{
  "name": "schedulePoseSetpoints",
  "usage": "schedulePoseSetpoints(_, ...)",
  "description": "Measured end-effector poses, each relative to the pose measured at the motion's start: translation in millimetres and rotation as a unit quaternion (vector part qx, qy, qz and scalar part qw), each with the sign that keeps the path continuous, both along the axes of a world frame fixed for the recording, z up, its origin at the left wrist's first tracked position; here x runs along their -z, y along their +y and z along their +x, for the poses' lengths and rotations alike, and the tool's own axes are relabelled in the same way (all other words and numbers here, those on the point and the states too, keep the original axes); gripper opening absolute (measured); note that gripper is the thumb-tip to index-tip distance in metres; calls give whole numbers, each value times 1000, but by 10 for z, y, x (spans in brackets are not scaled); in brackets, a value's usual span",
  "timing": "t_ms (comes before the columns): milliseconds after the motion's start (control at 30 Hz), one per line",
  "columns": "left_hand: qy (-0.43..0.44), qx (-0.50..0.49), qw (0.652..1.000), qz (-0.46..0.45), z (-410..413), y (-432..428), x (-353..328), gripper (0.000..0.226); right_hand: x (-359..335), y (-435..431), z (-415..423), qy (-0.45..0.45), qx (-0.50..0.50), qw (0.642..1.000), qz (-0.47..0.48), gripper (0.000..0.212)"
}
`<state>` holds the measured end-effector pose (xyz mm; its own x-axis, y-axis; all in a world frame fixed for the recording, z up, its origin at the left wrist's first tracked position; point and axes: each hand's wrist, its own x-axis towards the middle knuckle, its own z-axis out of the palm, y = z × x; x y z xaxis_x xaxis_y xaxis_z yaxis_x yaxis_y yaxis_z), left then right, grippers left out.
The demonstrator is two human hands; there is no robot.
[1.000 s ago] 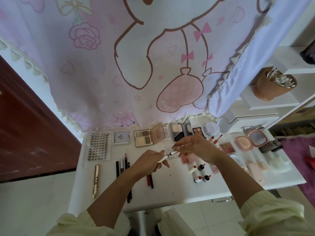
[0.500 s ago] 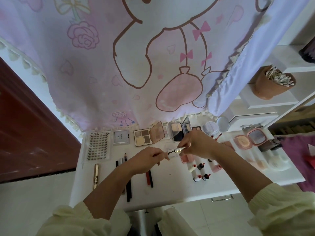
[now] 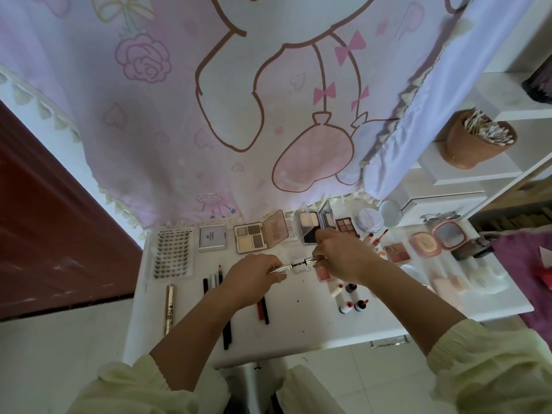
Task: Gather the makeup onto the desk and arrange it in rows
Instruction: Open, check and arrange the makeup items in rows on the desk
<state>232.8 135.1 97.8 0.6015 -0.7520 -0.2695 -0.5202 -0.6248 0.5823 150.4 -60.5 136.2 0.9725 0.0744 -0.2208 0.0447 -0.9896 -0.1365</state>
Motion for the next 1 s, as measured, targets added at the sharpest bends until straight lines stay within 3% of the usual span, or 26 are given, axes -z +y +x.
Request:
schedulePoseSetpoints(233, -41, -3, 999, -2, -19, -3, -17, 25, 37, -17, -30, 24, -29, 999, -15, 18)
schedulePoseSetpoints(633, -25, -8, 1000, -13, -47, -3, -18, 26, 20, -27, -39, -24, -7, 1000, -10, 9)
schedulePoseSetpoints(867, -37, -6, 999, 1, -1, 24, -9, 22, -4, -46, -43, 12, -26, 999, -26, 24)
schedulePoseSetpoints(1000, -34, -4, 999, 4, -1, 25, -40, 26, -19, -32, -43, -3, -22, 1000, -16, 15)
